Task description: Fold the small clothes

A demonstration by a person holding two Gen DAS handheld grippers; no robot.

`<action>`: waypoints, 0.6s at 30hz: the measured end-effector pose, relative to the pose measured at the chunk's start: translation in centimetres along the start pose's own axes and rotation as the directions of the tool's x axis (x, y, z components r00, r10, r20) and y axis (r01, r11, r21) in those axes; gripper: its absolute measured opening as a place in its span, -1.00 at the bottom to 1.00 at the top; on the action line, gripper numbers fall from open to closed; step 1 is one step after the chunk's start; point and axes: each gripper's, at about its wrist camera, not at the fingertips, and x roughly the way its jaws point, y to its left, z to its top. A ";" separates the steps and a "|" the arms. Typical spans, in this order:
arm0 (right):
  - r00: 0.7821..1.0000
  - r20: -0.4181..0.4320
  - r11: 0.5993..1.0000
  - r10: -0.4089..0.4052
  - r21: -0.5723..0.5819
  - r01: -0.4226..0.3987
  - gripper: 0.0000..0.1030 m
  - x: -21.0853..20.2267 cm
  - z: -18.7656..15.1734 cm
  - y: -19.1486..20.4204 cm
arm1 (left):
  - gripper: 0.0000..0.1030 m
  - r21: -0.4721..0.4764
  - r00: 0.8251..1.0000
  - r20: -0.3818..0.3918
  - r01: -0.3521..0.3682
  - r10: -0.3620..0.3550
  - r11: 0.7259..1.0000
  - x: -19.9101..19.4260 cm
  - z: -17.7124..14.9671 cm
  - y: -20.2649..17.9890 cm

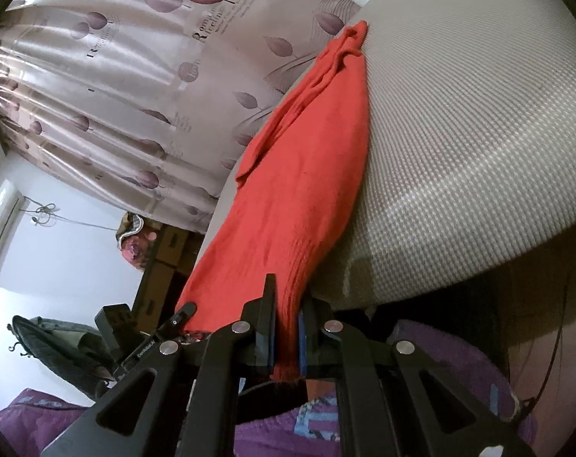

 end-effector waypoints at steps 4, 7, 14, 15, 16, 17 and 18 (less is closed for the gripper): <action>1.000 -0.002 1.000 0.010 -0.014 -0.010 -0.85 -0.7 0.1 0.9 | -0.84 0.008 1.000 -0.004 0.010 -0.010 1.000 -0.8 0.4 -0.1; 1.000 0.004 0.999 0.024 -0.026 -0.024 -0.85 -1.3 0.1 1.8 | -0.84 0.009 1.000 0.006 0.027 -0.027 1.000 -1.5 1.0 -0.4; 0.998 0.013 0.997 0.057 -0.045 -0.057 -0.85 -1.6 2.1 4.2 | -0.84 0.012 0.997 0.054 0.056 -0.056 0.998 -2.7 3.5 -0.6; 0.998 0.015 0.997 0.064 -0.048 -0.063 -0.85 -1.6 2.5 4.5 | -0.84 0.007 0.996 0.061 0.063 -0.063 0.998 -2.9 4.1 -0.6; 0.997 0.017 0.996 0.071 -0.051 -0.070 -0.85 -1.6 2.8 4.8 | -0.84 0.002 0.995 0.066 0.070 -0.070 0.998 -2.9 4.5 -0.5; 0.997 0.020 0.995 0.079 -0.057 -0.078 -0.85 -1.5 3.3 5.3 | -0.84 -0.005 0.994 0.077 0.079 -0.078 0.997 -3.0 5.2 -0.4; 0.996 0.022 0.995 0.085 -0.063 -0.083 -0.85 -1.6 3.7 5.6 | -0.84 -0.007 0.993 0.085 0.080 -0.079 0.997 -3.0 5.6 -0.4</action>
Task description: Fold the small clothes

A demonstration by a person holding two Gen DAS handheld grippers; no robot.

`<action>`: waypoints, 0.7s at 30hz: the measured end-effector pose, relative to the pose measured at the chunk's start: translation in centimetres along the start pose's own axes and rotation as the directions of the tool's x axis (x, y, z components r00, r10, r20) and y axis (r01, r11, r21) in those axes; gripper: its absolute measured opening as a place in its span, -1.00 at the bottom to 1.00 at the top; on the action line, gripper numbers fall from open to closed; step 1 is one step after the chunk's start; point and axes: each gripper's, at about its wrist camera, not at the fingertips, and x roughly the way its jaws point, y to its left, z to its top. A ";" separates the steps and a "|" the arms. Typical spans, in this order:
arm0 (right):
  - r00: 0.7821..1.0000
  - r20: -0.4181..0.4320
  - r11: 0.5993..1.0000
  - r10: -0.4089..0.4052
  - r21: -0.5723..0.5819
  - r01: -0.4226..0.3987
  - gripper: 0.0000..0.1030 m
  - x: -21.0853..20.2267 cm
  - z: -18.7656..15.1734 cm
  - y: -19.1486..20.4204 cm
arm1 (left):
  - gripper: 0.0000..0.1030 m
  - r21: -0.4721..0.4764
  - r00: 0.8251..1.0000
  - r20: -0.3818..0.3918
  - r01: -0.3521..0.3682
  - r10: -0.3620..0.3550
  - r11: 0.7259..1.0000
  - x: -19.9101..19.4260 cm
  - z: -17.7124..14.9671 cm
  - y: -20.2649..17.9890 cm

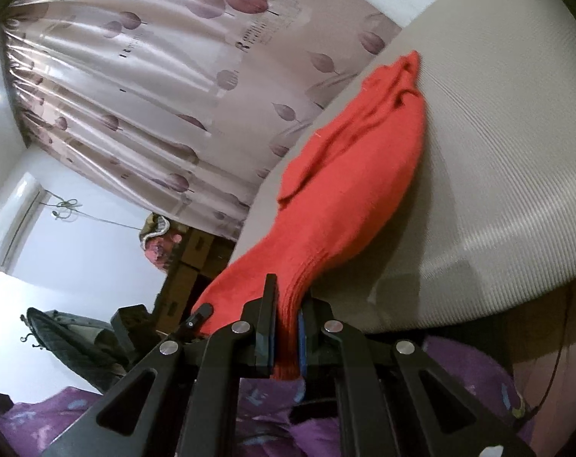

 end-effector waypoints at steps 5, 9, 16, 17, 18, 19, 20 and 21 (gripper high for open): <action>1.000 0.001 0.999 0.010 -0.041 -0.010 -0.85 0.7 2.3 1.7 | -0.84 0.003 0.999 0.040 0.006 -0.006 1.000 0.4 2.5 0.0; 1.000 0.002 0.997 0.000 -0.077 0.001 -0.85 1.5 4.6 2.6 | -0.84 0.012 0.997 0.073 0.008 -0.009 1.000 1.3 4.5 0.2; 0.999 0.016 0.992 -0.034 -0.121 0.036 -0.85 2.2 7.4 3.1 | -0.84 0.038 0.991 0.130 0.002 -0.007 0.999 2.8 7.2 0.6; 0.999 0.017 0.991 -0.038 -0.127 0.040 -0.85 2.3 7.8 3.1 | -0.84 0.043 0.991 0.133 -0.003 -0.002 0.999 3.1 7.5 0.6; 0.999 0.018 0.991 -0.041 -0.130 0.043 -0.85 2.5 8.0 3.2 | -0.84 0.047 0.991 0.135 -0.008 0.002 0.999 3.4 7.8 0.7; 0.999 0.017 0.990 -0.046 -0.134 0.048 -0.85 2.7 8.3 3.2 | -0.84 0.051 0.991 0.136 -0.012 0.005 0.999 3.7 8.0 0.8; 0.999 0.017 0.989 -0.049 -0.138 0.051 -0.85 2.9 8.5 3.2 | -0.84 0.054 0.991 0.137 -0.015 0.008 0.998 3.8 8.2 0.7; 0.998 0.017 0.988 -0.056 -0.144 0.057 -0.85 3.2 9.0 3.2 | -0.84 0.061 0.990 0.138 -0.021 0.013 0.998 4.1 8.4 0.7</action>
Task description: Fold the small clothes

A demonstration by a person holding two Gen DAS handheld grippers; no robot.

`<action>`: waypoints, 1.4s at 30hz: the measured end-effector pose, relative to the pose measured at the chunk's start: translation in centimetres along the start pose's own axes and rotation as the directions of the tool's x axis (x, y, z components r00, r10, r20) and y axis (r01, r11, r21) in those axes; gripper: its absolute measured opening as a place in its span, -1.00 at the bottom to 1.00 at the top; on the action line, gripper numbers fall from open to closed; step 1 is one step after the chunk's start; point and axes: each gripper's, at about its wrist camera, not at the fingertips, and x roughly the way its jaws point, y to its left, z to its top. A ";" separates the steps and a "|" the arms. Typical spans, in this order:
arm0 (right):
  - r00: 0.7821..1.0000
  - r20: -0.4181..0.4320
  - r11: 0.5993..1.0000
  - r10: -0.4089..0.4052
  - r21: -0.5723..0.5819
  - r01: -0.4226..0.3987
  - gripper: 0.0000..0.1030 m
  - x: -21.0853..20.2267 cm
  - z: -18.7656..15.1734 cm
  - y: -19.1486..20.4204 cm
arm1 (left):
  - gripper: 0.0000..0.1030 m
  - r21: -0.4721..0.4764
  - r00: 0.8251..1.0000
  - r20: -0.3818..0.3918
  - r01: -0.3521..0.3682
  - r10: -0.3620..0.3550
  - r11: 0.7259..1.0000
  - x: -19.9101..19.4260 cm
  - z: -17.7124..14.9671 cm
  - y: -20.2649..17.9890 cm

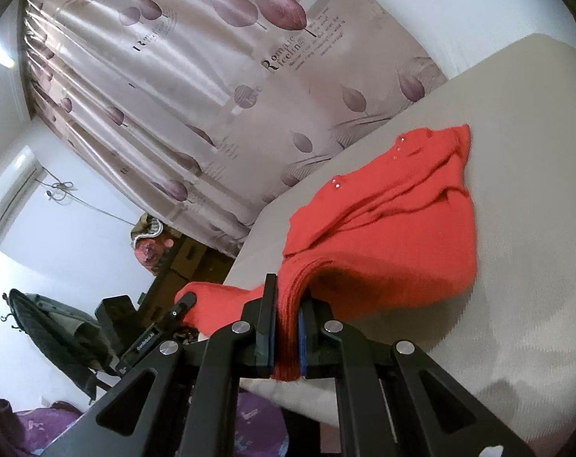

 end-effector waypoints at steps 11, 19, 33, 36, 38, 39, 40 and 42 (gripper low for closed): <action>1.000 -0.004 1.000 -0.022 -0.007 0.022 -0.85 2.8 3.8 -1.4 | -0.83 -0.014 1.000 0.002 -0.030 0.030 0.999 3.0 1.8 1.4; 0.999 -0.016 0.999 -0.035 -0.013 0.035 -0.85 4.8 5.8 -2.4 | -0.83 -0.025 0.999 -0.006 -0.051 0.051 0.998 5.1 2.9 2.7; 0.998 -0.022 0.998 -0.052 0.020 0.053 -0.85 7.3 8.6 -5.1 | -0.83 -0.045 0.997 -0.028 -0.074 0.072 0.996 8.8 4.4 3.6; 0.998 -0.025 0.998 -0.056 0.023 0.056 -0.85 7.7 9.1 -5.7 | -0.83 -0.050 0.996 -0.035 -0.084 0.082 0.995 9.7 4.4 3.8; 0.998 -0.028 0.998 -0.057 0.027 0.058 -0.85 8.1 9.4 -6.0 | -0.83 -0.051 0.995 -0.040 -0.092 0.090 0.994 10.2 4.4 3.9; 0.998 -0.029 0.998 -0.056 0.031 0.057 -0.85 8.4 9.6 -6.4 | -0.83 -0.052 0.995 -0.043 -0.098 0.095 0.994 10.6 4.4 4.0; 0.998 -0.031 0.998 -0.055 0.035 0.056 -0.85 8.6 9.8 -6.6 | -0.83 -0.055 0.994 -0.045 -0.100 0.098 0.993 10.8 4.5 4.2; 0.998 -0.034 0.998 -0.057 0.039 0.059 -0.85 9.1 10.2 -7.0 | -0.83 -0.062 0.993 -0.050 -0.107 0.104 0.992 11.3 4.5 4.5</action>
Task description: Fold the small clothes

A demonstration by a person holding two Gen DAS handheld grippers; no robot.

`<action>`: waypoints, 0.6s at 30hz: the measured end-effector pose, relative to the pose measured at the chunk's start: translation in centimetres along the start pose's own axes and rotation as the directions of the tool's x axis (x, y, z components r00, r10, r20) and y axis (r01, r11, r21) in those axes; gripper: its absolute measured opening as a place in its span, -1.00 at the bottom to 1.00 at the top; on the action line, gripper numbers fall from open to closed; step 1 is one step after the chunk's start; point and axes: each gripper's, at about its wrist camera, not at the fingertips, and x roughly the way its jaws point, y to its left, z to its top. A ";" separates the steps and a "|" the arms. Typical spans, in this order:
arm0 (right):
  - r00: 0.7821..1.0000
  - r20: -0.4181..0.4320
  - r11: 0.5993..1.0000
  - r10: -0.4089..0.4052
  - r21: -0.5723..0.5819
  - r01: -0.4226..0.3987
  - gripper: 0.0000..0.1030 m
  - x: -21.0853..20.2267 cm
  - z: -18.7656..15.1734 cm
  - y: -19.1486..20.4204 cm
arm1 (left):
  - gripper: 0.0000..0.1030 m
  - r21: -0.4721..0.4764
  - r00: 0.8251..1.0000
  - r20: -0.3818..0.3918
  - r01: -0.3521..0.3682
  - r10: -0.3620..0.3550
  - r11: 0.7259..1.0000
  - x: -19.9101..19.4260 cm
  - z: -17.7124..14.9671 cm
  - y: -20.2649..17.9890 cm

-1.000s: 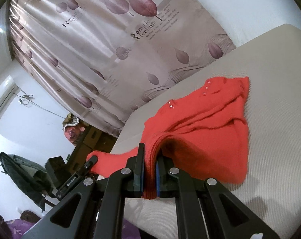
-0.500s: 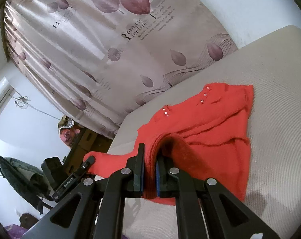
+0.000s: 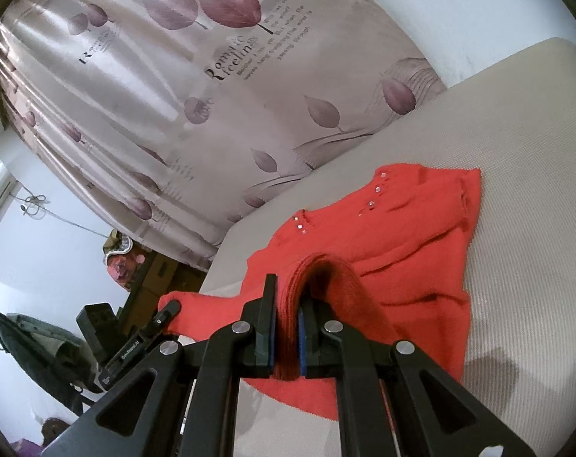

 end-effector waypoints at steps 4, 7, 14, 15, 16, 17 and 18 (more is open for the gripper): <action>1.000 -0.006 1.000 0.001 0.008 -0.001 -0.85 0.9 0.7 -0.7 | -0.83 -0.010 1.000 -0.007 -0.015 0.015 1.000 0.9 0.1 0.3; 1.000 -0.013 1.000 -0.002 0.014 0.002 -0.85 1.8 1.3 -1.3 | -0.83 -0.008 0.999 -0.008 -0.032 0.032 0.999 1.6 0.1 0.5; 0.999 -0.034 1.000 -0.011 0.024 0.012 -0.85 3.7 2.6 -2.5 | -0.83 0.004 0.998 -0.022 -0.064 0.064 0.998 3.2 0.2 1.1; 0.999 -0.038 1.000 -0.013 0.027 0.014 -0.85 4.0 2.8 -2.7 | -0.83 0.003 0.997 -0.025 -0.067 0.067 0.998 3.5 0.2 1.3; 0.999 -0.041 1.000 -0.014 0.028 0.015 -0.85 4.2 2.9 -2.8 | -0.83 0.001 0.997 -0.027 -0.068 0.068 0.998 3.7 0.2 1.5; 0.999 -0.043 0.999 -0.016 0.027 0.017 -0.85 4.4 3.0 -2.9 | -0.83 -0.004 0.997 -0.031 -0.072 0.071 0.997 4.0 0.3 1.7; 0.999 -0.044 0.999 -0.018 0.026 0.019 -0.85 4.7 3.1 -3.0 | -0.83 -0.007 0.997 -0.034 -0.074 0.073 0.997 4.2 0.3 1.8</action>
